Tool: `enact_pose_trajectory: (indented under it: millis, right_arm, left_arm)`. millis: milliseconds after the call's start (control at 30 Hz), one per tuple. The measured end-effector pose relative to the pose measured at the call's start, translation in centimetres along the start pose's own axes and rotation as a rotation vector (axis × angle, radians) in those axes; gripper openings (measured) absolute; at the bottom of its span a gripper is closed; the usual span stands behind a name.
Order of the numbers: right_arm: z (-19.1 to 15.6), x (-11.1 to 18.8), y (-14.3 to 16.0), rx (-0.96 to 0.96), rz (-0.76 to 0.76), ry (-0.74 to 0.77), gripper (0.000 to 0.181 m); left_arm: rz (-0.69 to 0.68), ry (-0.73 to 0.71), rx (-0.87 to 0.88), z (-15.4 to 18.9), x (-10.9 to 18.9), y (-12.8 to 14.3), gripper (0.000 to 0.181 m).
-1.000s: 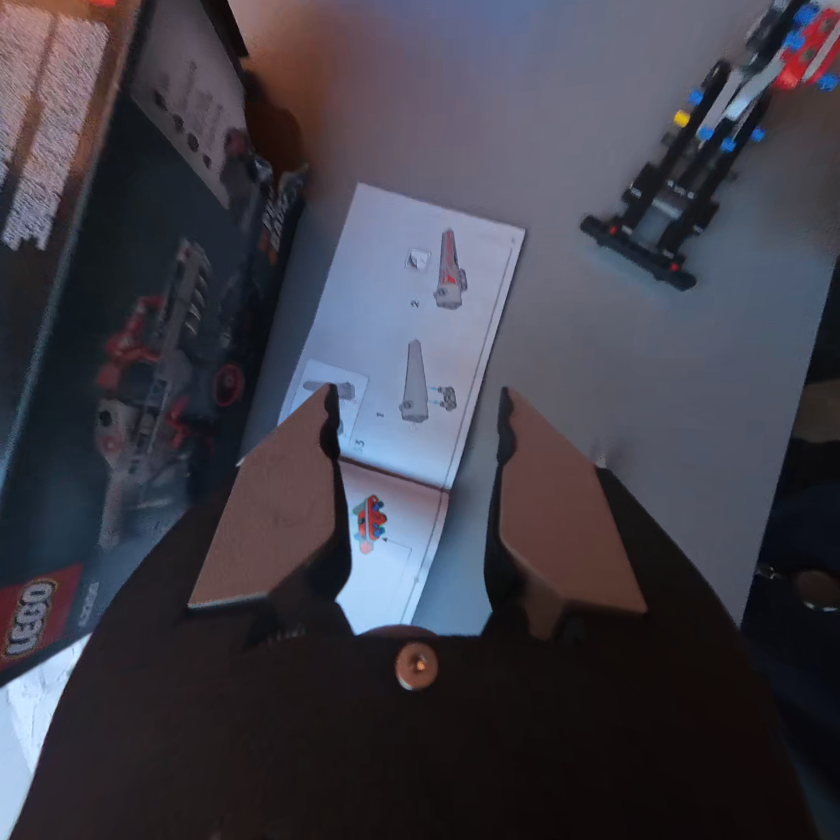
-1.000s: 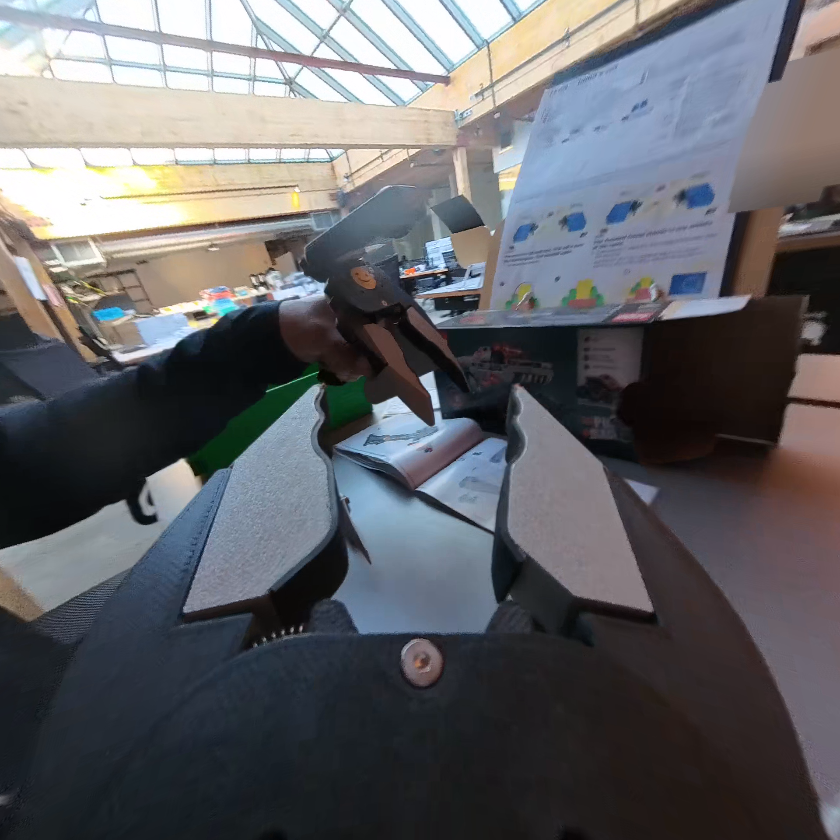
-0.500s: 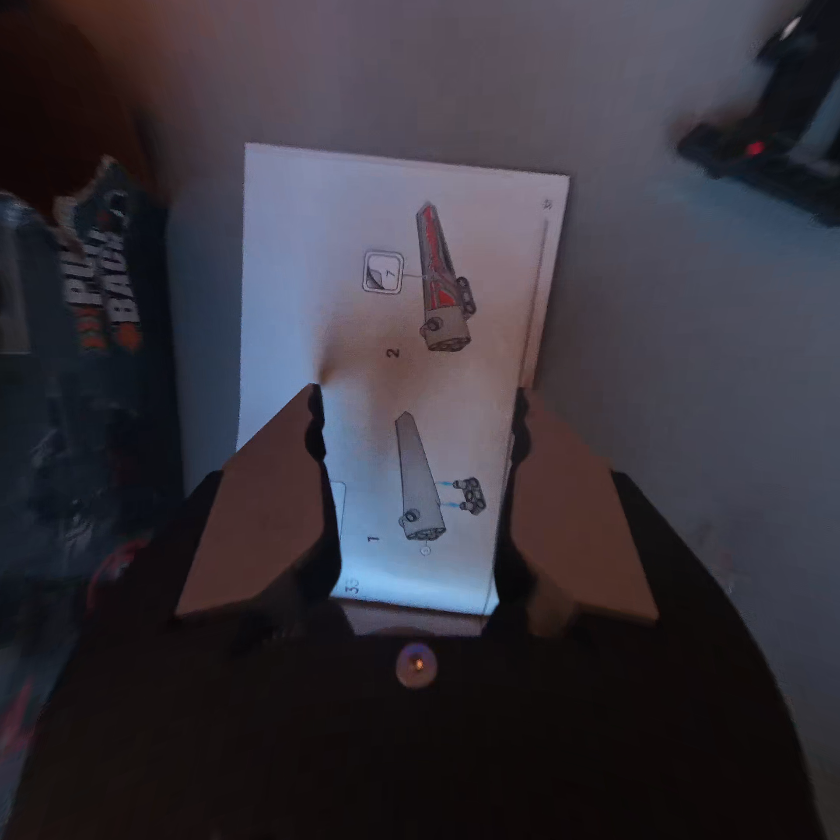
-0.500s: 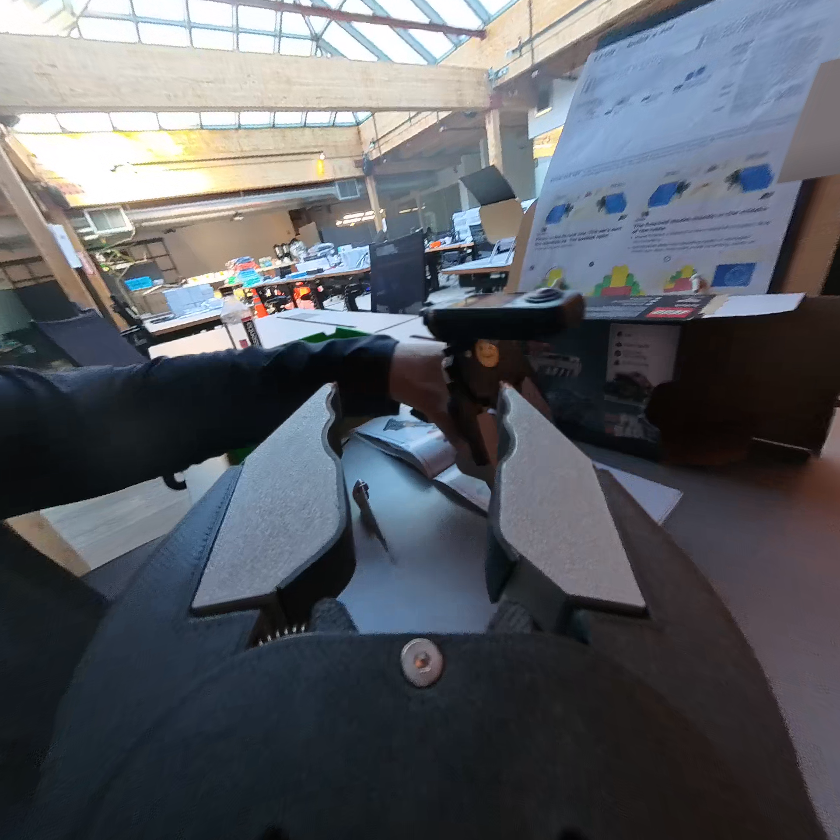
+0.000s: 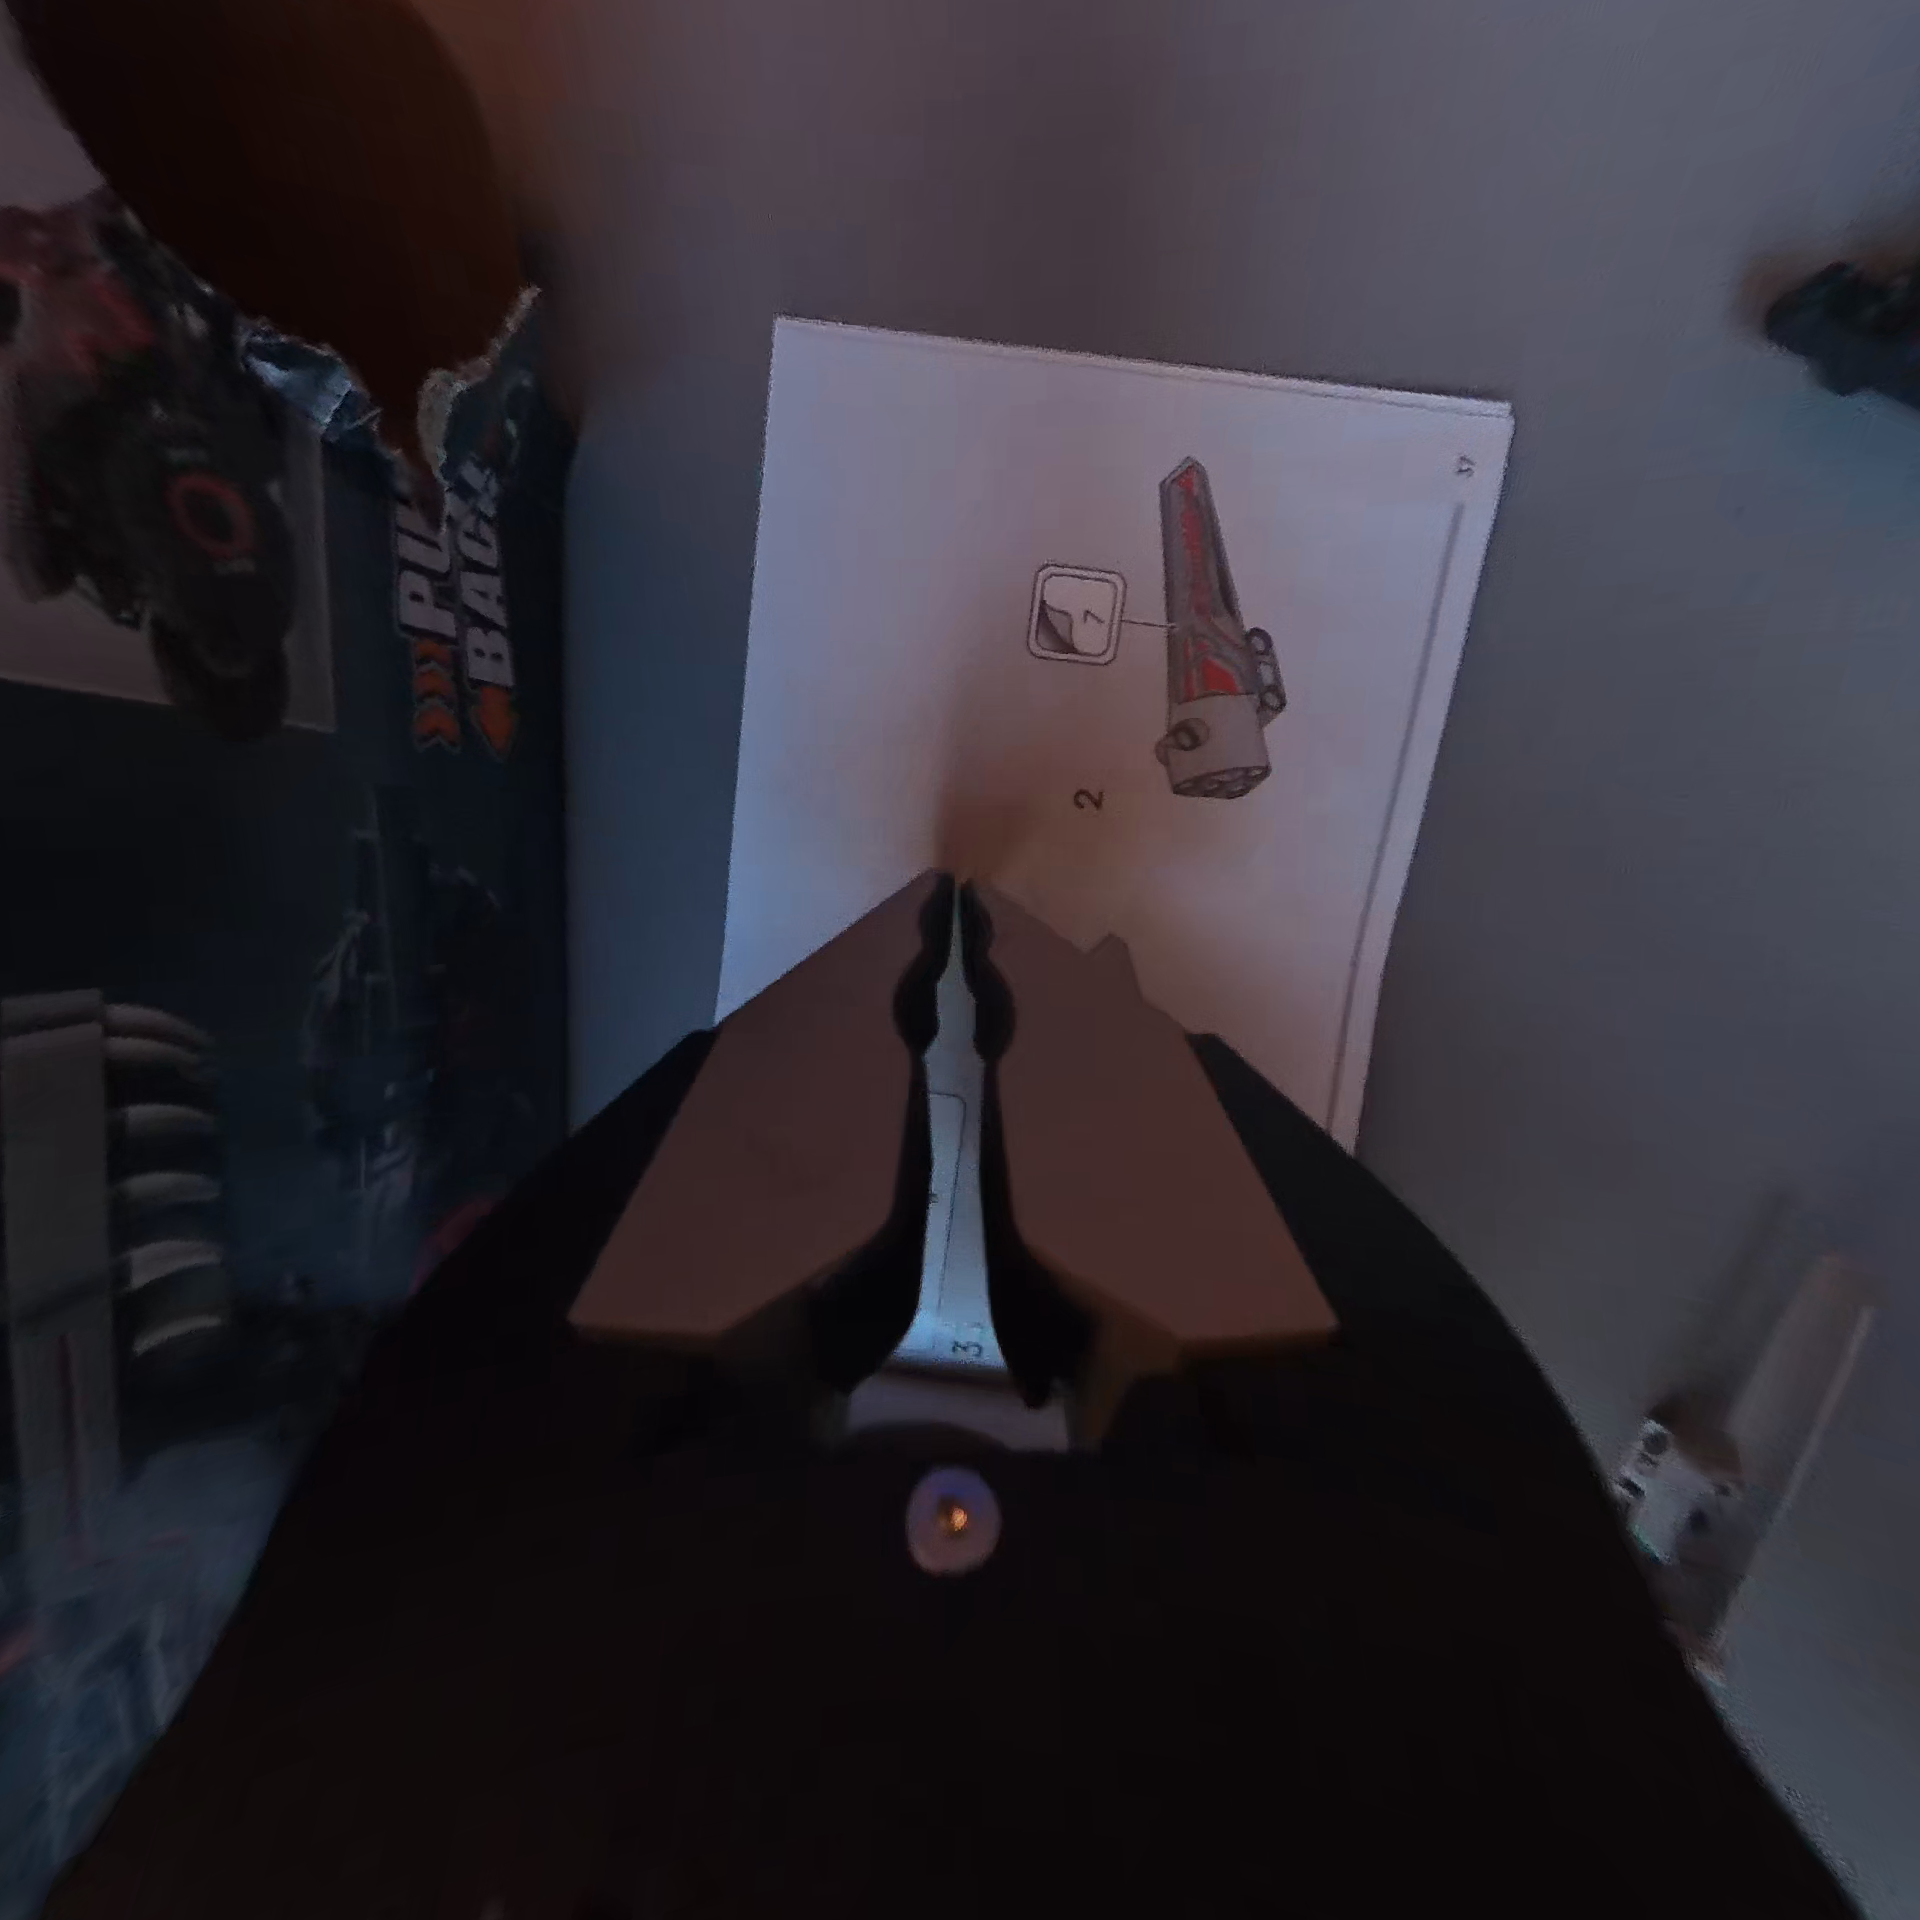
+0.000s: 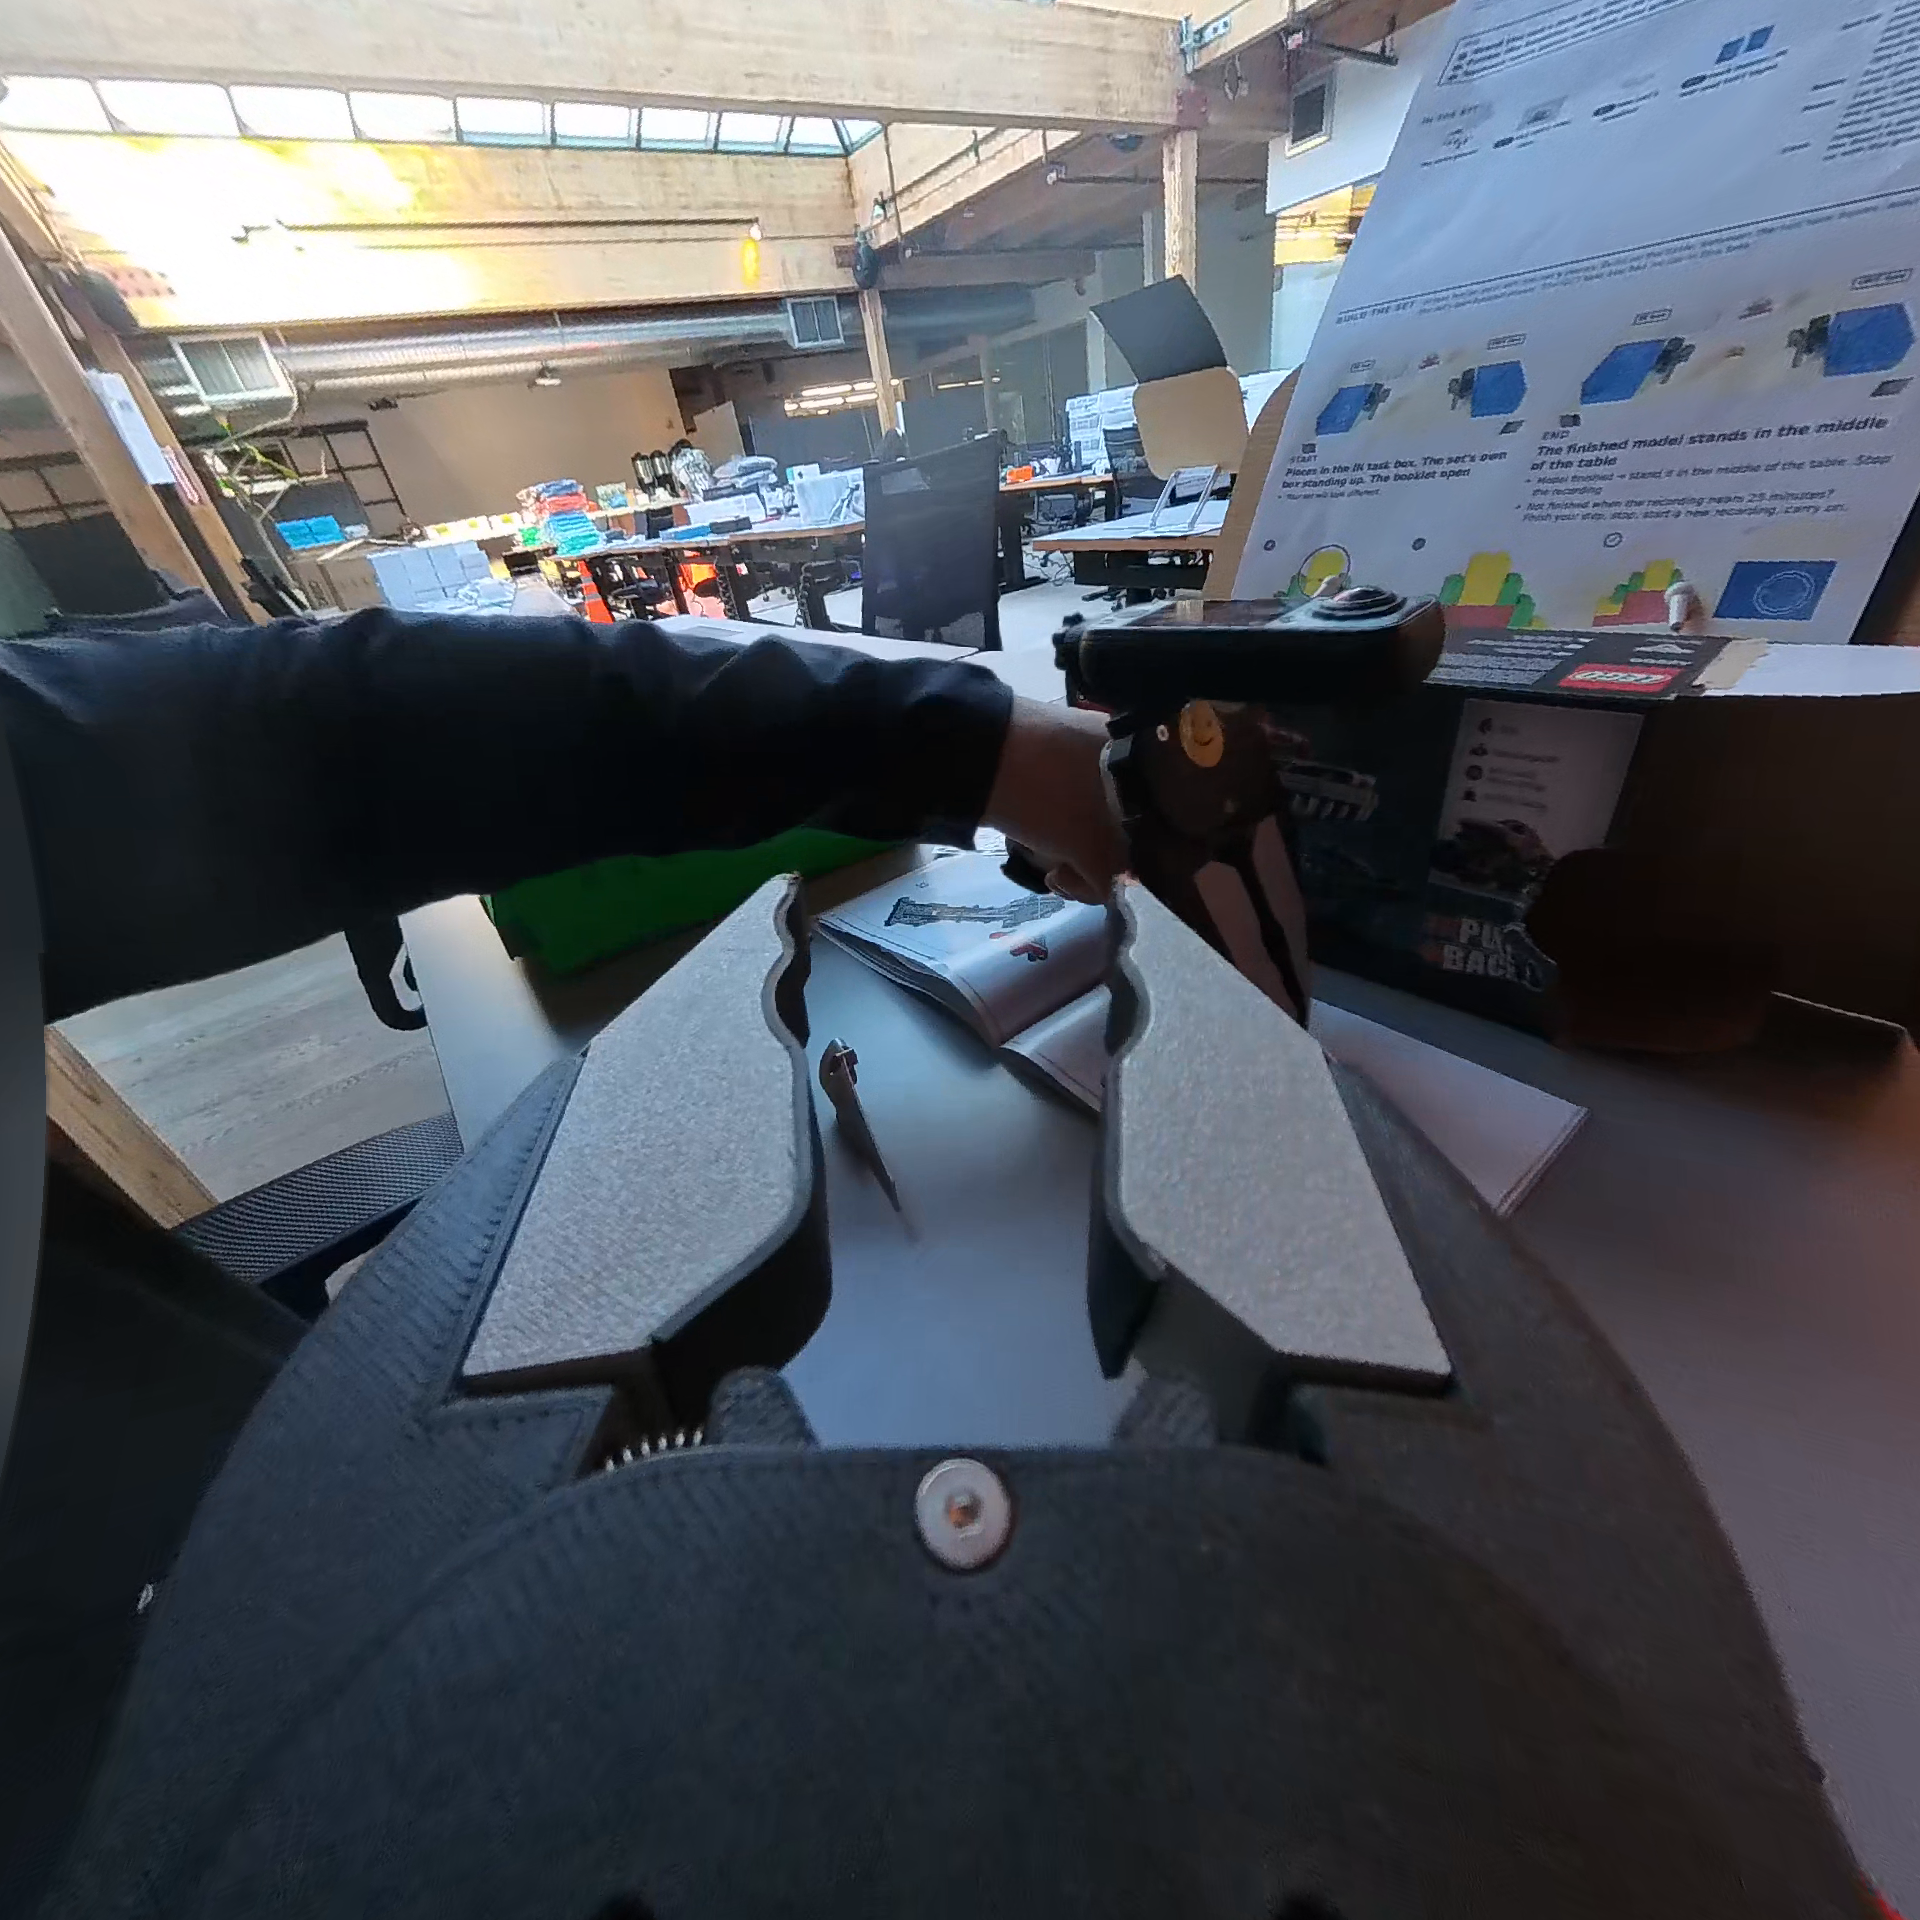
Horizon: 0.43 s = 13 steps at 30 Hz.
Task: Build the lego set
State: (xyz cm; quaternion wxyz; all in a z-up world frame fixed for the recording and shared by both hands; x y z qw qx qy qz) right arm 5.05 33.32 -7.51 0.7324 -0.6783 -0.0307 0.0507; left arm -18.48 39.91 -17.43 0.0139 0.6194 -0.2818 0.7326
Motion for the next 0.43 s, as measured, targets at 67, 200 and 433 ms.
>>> enact_pose_trajectory:
  millis: [67, 200, 433]
  right_arm:
    - [0.1, 0.0, 0.1, -0.005, -0.003, -0.002, 0.054]
    - [0.2, -0.1, 0.1, -0.006, -0.006, -0.007, 0.054]
    - [0.9, 1.5, -1.1, 0.045, -0.035, 0.032, 0.054]
  left_arm:
    - [-0.027, 0.122, 0.042, 0.8, 0.3, -0.3, 0.026]
    - [-0.010, 0.185, 0.134, 1.4, 1.6, -2.2, 0.086]
    - [-0.132, 0.053, 0.037, 2.1, -0.3, -2.1, 0.092]
Point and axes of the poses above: each gripper's, where its closed fingertips meet, x back along the fingers, y out of its underside, z = x × y across the jaws, the point moved 8 cm from there along x, back along the fingers, and after that the axes turned 13 degrees about x, right-handed, at the moved point
